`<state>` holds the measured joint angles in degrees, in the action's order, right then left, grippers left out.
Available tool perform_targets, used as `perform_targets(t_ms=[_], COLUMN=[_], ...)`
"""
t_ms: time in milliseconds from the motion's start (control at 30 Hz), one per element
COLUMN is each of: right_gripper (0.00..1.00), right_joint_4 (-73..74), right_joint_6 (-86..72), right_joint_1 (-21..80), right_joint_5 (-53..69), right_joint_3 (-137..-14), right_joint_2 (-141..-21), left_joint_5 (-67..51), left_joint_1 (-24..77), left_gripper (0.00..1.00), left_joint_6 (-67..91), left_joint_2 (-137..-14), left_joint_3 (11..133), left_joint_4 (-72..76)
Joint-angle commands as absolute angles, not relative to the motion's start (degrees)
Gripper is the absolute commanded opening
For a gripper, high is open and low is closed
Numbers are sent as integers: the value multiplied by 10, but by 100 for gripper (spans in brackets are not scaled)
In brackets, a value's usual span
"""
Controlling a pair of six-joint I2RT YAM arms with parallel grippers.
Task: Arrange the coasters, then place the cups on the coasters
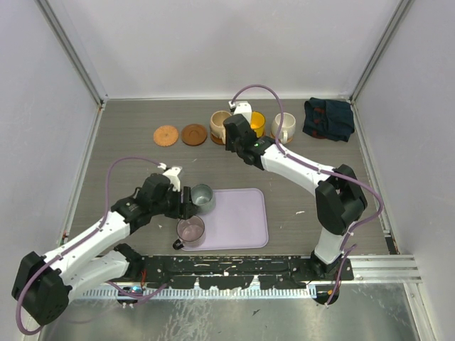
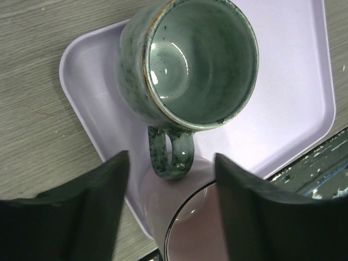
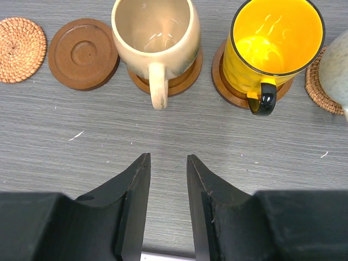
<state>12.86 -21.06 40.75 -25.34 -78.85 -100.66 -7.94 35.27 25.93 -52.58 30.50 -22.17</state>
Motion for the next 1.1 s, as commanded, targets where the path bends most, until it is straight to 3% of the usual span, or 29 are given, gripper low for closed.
perform_targets(t_ms=[0,267,533,667,800,900,1067], right_gripper=[39,39,39,38,36,32,27], right_joint_4=[105,101,98,96,94,79,54], right_joint_6=[-205,-206,-210,-210,-218,-234,-248], right_joint_1=[408,408,409,408,409,409,409], right_joint_5=[-252,-251,-246,-246,-253,-253,-246], right_joint_3=[-798,-789,-784,-776,-747,-703,-634], right_joint_2=[-995,-988,-988,-984,-969,-944,-910], left_joint_5=[-61,-71,-83,-109,-132,-119,-99], left_joint_1=[355,355,356,355,356,356,355], left_gripper=[54,53,30,11,8,0,0], left_joint_6=[249,244,239,230,220,217,206], left_joint_2=[-539,-579,-604,-612,-602,-594,-585], left_joint_3=[304,299,297,299,294,298,317], left_joint_4=[-163,-131,-119,-112,-95,-93,-90])
